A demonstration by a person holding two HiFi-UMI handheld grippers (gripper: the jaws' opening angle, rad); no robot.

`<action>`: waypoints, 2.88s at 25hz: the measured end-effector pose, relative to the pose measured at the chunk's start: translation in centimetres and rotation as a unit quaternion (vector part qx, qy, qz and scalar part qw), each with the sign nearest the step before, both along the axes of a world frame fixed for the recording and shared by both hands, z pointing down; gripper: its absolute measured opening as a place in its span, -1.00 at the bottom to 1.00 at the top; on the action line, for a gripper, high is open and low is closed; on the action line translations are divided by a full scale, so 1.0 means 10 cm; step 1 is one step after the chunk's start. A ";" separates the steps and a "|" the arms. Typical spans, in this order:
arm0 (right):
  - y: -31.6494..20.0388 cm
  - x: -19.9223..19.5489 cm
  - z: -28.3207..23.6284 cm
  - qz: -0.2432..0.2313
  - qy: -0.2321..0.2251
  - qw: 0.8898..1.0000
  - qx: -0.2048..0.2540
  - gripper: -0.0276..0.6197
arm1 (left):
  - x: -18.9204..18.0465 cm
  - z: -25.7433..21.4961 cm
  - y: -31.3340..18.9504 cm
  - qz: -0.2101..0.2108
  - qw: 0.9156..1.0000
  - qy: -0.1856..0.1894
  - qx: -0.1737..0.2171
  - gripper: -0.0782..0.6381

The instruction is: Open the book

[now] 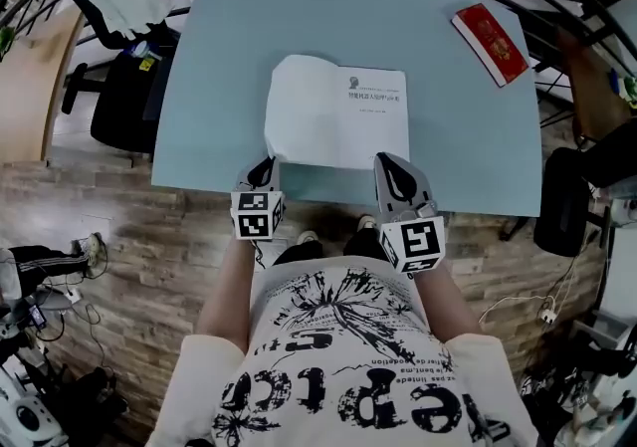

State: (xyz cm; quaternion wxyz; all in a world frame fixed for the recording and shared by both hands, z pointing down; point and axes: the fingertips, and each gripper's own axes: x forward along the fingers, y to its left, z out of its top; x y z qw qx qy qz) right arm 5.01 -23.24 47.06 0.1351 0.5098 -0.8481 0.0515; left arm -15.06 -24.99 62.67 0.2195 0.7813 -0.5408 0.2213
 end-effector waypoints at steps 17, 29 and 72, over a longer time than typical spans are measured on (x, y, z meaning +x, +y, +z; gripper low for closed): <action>0.21 -0.09 -0.07 0.020 0.007 1.000 -0.002 -0.88 | -0.22 -0.09 0.06 -0.061 0.995 0.063 -0.038 -0.32; -0.04 0.27 -0.47 -0.001 -0.006 0.999 0.032 -0.88 | 0.43 -1.59 -0.19 -0.012 0.989 0.066 0.130 -0.56; -0.25 0.90 -0.99 -0.008 -0.020 0.994 0.106 -0.89 | 1.50 -2.60 -0.11 0.096 0.962 0.061 0.248 -0.71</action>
